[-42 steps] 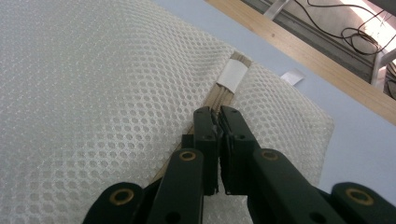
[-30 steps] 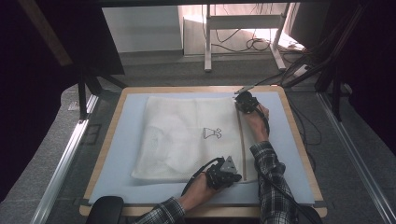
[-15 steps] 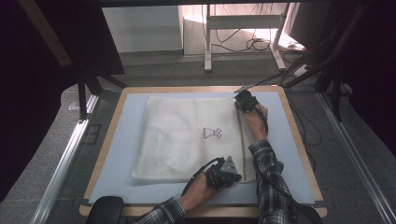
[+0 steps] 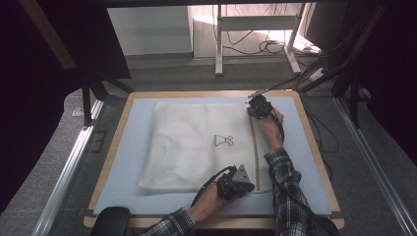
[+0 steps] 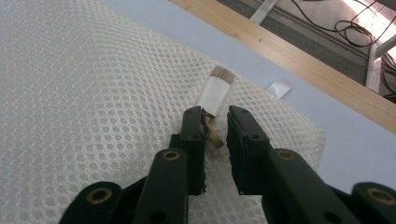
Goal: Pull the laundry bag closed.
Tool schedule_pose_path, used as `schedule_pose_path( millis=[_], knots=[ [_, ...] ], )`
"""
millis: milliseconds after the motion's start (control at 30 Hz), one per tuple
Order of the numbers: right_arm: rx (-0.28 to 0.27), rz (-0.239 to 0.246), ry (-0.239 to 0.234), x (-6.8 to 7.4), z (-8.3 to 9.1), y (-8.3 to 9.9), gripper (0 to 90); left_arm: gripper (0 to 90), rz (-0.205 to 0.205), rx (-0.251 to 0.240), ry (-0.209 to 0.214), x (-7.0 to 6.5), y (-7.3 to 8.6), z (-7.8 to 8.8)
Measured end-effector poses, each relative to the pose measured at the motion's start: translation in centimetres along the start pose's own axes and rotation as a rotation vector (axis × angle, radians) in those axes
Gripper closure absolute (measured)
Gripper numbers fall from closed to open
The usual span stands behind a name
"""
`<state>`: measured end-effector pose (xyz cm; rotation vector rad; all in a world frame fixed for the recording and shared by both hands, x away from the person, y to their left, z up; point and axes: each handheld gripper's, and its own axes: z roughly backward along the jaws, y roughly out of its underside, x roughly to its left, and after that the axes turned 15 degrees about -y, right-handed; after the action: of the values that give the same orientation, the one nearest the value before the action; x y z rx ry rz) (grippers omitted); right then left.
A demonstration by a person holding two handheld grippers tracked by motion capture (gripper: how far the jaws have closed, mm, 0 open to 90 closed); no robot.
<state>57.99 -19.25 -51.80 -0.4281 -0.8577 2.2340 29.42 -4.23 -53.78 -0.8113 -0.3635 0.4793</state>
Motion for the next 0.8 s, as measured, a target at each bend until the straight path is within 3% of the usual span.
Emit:
schedule_pose_path(
  millis=[133, 467, 567, 600, 633, 800],
  knots=[
    [-0.007, -0.019, -0.006, -0.2, 0.5, 0.1, 66.8, 86.0, 0.001, -0.005, -0.005, 0.0, 0.0, 0.0],
    [-0.033, -0.063, -0.025, -0.6, 1.4, 0.7, 55.0, 69.6, 0.005, -0.011, -0.018, -0.2, -0.5, 0.3],
    [-0.025, -0.083, -0.048, -0.7, 1.7, 0.9, 50.3, 58.8, 0.01, -0.007, -0.011, -0.2, -0.6, 0.3],
    [-0.025, -0.083, -0.048, -0.7, 1.7, 0.9, 50.3, 58.8, 0.011, -0.009, -0.009, -0.3, -0.6, 0.3],
    [-0.027, -0.091, -0.056, -0.9, 1.9, 1.0, 47.7, 52.6, 0.004, -0.011, -0.007, -0.4, -0.5, 0.3],
    [-0.028, -0.12, -0.083, -0.9, 2.3, 1.2, 41.7, 43.0, 0.0, -0.012, -0.006, -0.7, -0.6, 0.4]
  ],
)
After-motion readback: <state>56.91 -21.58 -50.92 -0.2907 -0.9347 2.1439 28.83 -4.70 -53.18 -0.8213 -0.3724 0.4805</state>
